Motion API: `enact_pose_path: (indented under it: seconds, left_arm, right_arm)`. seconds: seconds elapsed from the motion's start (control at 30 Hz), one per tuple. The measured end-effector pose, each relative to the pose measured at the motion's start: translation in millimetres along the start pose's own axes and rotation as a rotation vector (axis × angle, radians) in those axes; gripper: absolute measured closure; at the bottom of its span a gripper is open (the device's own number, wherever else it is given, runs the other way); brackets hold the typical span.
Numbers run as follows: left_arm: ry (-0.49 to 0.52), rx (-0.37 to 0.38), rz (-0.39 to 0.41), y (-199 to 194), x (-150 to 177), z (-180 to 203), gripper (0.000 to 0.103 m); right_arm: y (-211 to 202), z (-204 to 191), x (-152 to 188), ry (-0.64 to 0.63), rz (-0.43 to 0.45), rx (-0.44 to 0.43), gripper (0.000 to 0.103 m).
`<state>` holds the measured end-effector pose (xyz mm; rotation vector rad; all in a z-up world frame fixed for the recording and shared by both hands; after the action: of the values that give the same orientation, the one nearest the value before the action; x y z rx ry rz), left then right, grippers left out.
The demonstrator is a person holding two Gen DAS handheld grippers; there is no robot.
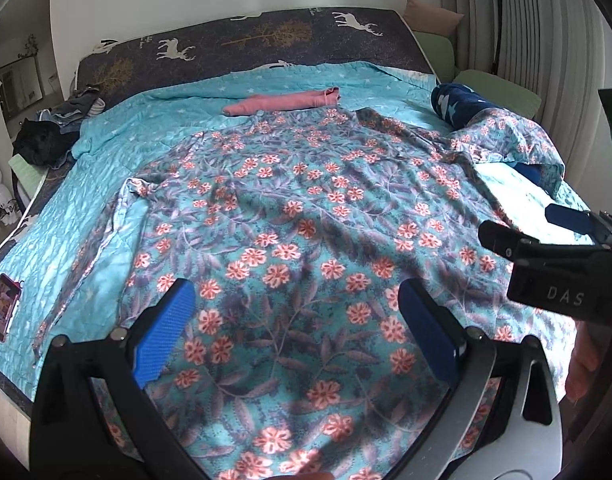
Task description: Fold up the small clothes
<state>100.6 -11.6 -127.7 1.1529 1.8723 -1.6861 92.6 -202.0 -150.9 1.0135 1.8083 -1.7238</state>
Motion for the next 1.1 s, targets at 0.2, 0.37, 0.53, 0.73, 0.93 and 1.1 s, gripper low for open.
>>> enact_pose_path:
  seconds: [0.2,0.37,0.53,0.73,0.93,1.1]
  left_arm:
    - [-0.010,0.012,-0.015,0.6,1.5,0.1,0.002]
    - [-0.034,0.009,-0.049,2.7,5.8,-4.1,0.002]
    - [-0.048,-0.002,-0.054,1.6,7.3,-9.6,0.002]
    - [-0.044,-0.003,-0.050,-1.2,8.4,-9.1,0.002]
    - [-0.053,-0.003,-0.054,-1.1,10.3,-11.2,0.002]
    - [-0.066,-0.003,-0.063,1.6,13.2,-16.8,0.002]
  right_arm:
    - [2.4,1.8,0.7,0.017,-0.013,-0.009,0.000]
    - [-0.5,4.0,1.1,0.028,-0.012,-0.016,0.000]
    - [-5.1,3.6,-1.7,0.024,-0.001,-0.018,0.000]
    - [-5.9,4.2,-0.6,0.021,-0.006,-0.015,0.000]
    - [-2.0,0.1,2.2,0.019,-0.029,-0.024,0.000]
    - [0.6,-6.5,2.7,0.000,-0.034,-0.023,0.000]
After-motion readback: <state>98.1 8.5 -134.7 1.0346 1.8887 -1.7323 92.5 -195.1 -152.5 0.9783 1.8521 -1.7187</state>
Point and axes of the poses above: each gripper's, at about its wrist camera, not at the fingertips, and y roughly the way its jaws point, z to its right, x to its underside, the point moved 8 cm from there along y, roughly the way its jaws point, and after that the axes turned 11 degrees about y, right-handed, at the moved point
